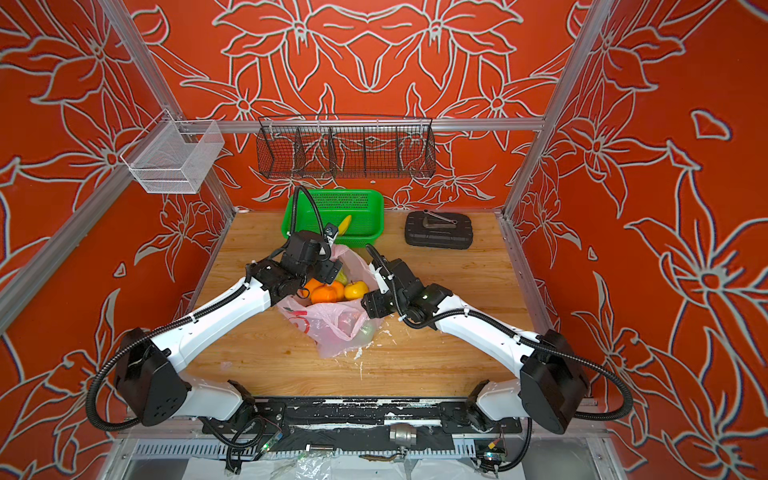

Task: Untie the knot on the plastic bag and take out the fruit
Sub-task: 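Hold the bag open with left gripper while right gripper reaches into opening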

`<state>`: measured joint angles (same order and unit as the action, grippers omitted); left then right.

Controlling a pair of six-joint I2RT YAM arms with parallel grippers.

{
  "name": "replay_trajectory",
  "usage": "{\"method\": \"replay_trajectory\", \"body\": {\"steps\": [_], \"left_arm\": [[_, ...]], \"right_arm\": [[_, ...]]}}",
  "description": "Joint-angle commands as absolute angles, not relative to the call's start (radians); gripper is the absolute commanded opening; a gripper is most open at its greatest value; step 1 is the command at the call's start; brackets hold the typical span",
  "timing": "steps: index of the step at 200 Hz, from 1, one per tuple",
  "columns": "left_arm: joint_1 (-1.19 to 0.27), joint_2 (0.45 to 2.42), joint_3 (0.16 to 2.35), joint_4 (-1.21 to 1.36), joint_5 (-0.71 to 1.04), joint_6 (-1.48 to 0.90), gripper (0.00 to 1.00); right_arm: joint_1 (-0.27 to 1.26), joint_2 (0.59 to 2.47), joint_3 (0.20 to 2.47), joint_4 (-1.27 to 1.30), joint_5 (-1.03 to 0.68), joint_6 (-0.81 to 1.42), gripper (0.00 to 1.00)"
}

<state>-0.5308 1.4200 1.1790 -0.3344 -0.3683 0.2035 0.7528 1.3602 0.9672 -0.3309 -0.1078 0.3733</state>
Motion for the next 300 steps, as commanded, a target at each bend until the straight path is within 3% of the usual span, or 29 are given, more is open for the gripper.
{"method": "replay_trajectory", "body": {"steps": [1,49,108,124,157,178,227,251,300], "left_arm": [[-0.489,1.427,1.156,-0.315,-0.377,0.141,0.86],[-0.411,1.436,1.158,-0.305,-0.32,0.036,0.56],[-0.364,1.426,1.191,-0.348,-0.279,-0.02,0.55],[-0.363,1.385,1.173,-0.349,-0.214,-0.063,0.59],[-0.371,1.284,1.158,-0.387,-0.089,-0.138,0.84],[-0.398,1.207,1.149,-0.419,-0.078,-0.17,0.93],[-0.483,1.061,1.134,-0.523,-0.148,-0.245,0.96],[-0.509,1.001,1.108,-0.565,-0.182,-0.33,0.95],[-0.511,0.905,1.017,-0.697,-0.227,-0.544,0.95]], "right_arm": [[0.758,1.356,0.955,-0.362,-0.074,0.37,0.68],[0.781,1.335,0.862,-0.372,-0.225,0.315,0.61],[0.828,1.297,0.774,-0.462,-0.316,0.271,0.55],[0.828,1.25,0.774,-0.446,-0.318,0.278,0.59],[0.827,1.158,0.805,-0.37,-0.303,0.29,0.72],[0.828,1.118,0.834,-0.314,-0.287,0.286,0.77],[0.828,1.144,0.936,-0.205,-0.278,0.307,0.78],[0.828,1.231,0.984,-0.164,-0.327,0.316,0.74],[0.842,1.405,1.036,-0.186,-0.42,0.279,0.77]]}}
